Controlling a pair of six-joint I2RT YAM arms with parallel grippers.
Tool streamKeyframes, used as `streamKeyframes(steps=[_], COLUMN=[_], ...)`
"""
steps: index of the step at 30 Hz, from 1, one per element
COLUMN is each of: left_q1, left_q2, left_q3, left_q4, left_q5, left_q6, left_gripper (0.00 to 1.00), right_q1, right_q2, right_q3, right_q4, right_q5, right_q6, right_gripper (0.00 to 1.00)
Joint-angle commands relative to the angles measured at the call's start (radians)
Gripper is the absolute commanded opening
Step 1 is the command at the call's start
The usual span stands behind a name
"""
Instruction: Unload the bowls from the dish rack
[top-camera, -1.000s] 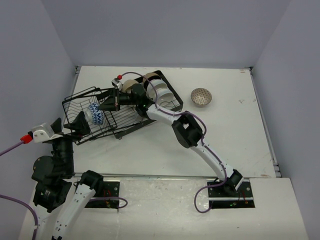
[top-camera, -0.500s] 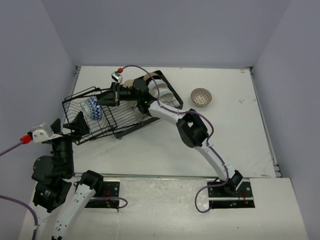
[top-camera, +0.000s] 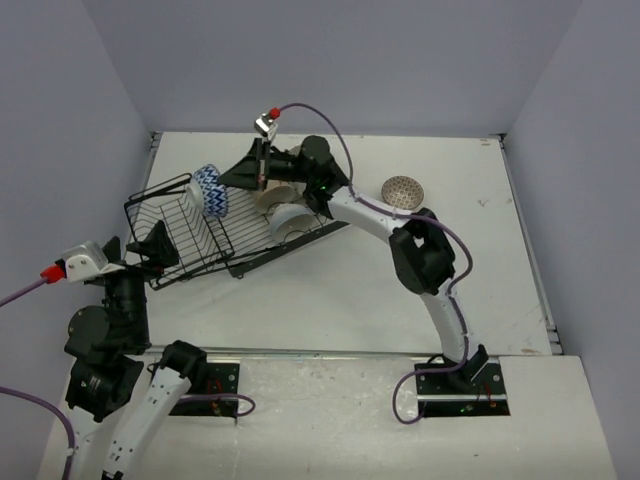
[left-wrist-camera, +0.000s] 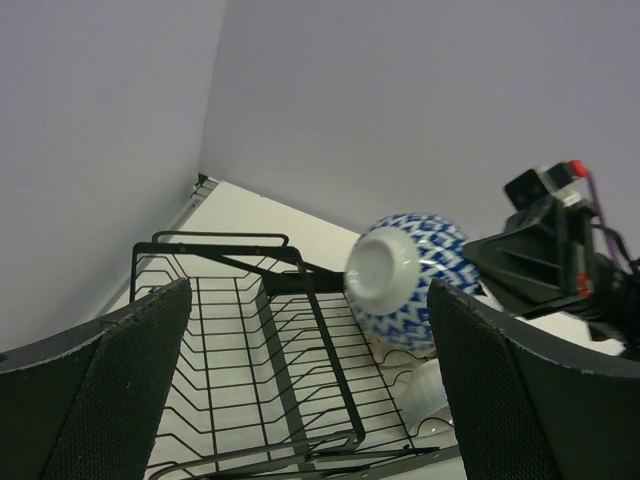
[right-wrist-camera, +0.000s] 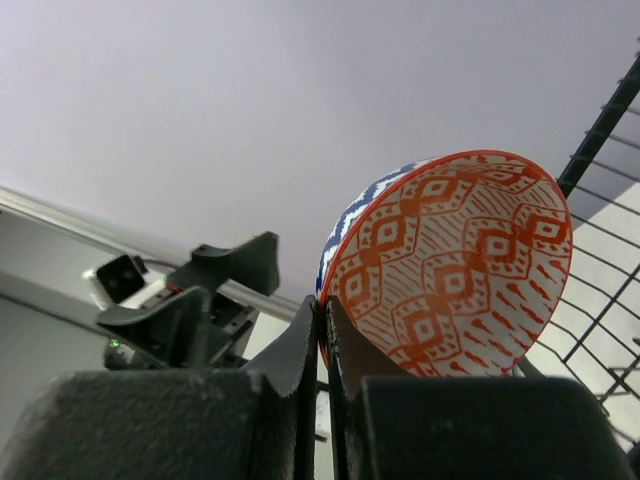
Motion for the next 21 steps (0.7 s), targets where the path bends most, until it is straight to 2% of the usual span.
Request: streamKeyframes(steps=[1,8,19,21], left_q1=[-0.005,-0.005,-0.005,-0.005], left_q2=[0.018,0.03,0.025,0.025], left_q3=[0.024,0.018,-0.004,-0.002], left_q4=[0.002,0.001,0.017,0.019], left_q5=[-0.023,-0.032,-0.025,-0.021], left_q6=[-0.02,-0.021,-0.02,-0.02], left_gripper=[1.0,1.0,1.0,1.0], right_q1=[-0.093,-0.271,-0.685,-0.758], right_q2=[-0.223,-0.452,-0.772,-0.806], right_q3=[-0.101,-0.469,-0.974,-1.023], right_q4=[0.122,0.18,0.176,0.174], right_q5=[0.012,0.02,0.003,-0.002], right_q6=[-0.043,-0.072,-0.198,-0.222], right_gripper=[0.0,0.0,0.0,0.0])
